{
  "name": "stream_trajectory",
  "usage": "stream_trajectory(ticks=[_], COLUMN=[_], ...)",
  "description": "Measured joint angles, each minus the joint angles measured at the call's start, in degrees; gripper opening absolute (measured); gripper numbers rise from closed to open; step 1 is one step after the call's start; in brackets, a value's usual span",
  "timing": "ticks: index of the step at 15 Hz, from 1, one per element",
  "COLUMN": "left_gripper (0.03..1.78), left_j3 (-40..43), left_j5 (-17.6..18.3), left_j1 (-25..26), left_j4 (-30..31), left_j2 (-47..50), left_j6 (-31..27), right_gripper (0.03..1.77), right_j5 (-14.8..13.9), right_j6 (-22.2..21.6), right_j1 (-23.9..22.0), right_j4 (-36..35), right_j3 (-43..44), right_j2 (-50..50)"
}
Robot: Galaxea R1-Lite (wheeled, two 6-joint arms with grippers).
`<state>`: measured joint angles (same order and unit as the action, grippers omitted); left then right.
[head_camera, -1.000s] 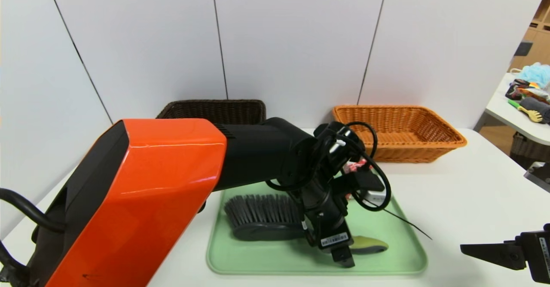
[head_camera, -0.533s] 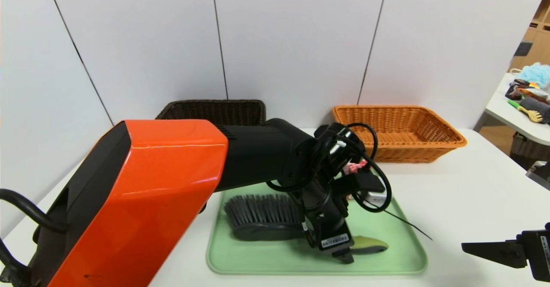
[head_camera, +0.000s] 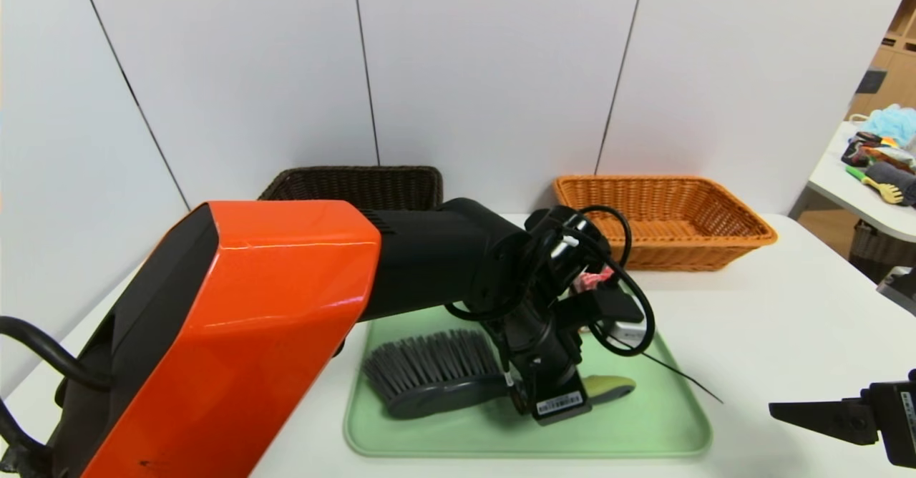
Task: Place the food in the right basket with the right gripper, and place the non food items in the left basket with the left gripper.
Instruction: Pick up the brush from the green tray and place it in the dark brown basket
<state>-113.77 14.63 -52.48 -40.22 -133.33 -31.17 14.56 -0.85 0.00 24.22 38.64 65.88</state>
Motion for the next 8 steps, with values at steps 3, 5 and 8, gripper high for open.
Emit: stream_trajectory(ticks=[3,5,8], left_gripper=[0.46,0.46,0.46], left_j3=[0.05,0.07,0.07], left_j5=[0.00,-0.13,-0.20], left_j1=[0.02,0.00,0.06], left_j4=[0.04,0.04,0.22], left_j2=[0.04,0.26,1.39], left_j6=[0.04,0.04,0.06], right_gripper=[1.70,1.70,1.70], right_j5=[0.02,0.00,0.02], right_j6=[0.00,-0.02,-0.11], right_j1=[0.00,0.00,0.00], right_j4=[0.00,0.00,0.00], right_j3=[0.07,0.07,0.09], right_j2=[0.02,0.02,0.02])
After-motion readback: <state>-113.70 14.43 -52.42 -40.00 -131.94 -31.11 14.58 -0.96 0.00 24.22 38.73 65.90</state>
